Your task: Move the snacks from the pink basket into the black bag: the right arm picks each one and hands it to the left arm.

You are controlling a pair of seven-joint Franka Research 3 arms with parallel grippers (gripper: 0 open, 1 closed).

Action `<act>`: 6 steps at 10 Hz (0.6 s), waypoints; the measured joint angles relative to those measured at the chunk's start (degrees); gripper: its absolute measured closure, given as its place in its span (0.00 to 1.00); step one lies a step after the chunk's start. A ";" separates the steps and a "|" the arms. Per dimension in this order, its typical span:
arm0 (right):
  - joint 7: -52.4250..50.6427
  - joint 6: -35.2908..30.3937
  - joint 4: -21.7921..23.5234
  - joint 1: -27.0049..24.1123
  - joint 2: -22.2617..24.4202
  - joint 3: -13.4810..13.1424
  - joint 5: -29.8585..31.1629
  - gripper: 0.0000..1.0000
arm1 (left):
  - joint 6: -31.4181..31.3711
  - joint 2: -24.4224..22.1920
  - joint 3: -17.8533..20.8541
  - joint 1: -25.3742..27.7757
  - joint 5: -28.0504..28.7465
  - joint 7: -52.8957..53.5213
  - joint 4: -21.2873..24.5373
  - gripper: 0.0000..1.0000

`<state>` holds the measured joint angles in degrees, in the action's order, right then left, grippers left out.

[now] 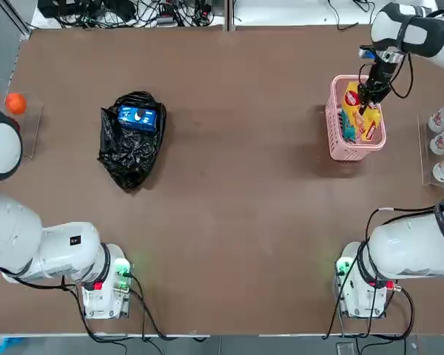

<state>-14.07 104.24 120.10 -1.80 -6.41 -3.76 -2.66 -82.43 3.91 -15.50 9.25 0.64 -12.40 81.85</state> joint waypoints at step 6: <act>-10.40 -6.71 -11.35 1.09 0.21 0.92 1.40 0.77 | 0.00 0.00 -0.01 -0.10 -0.02 -1.53 -0.01 0.00</act>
<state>-24.47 97.53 108.75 -0.70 -6.20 -2.84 -1.27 -82.43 3.91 -15.52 9.15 0.62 -13.93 81.84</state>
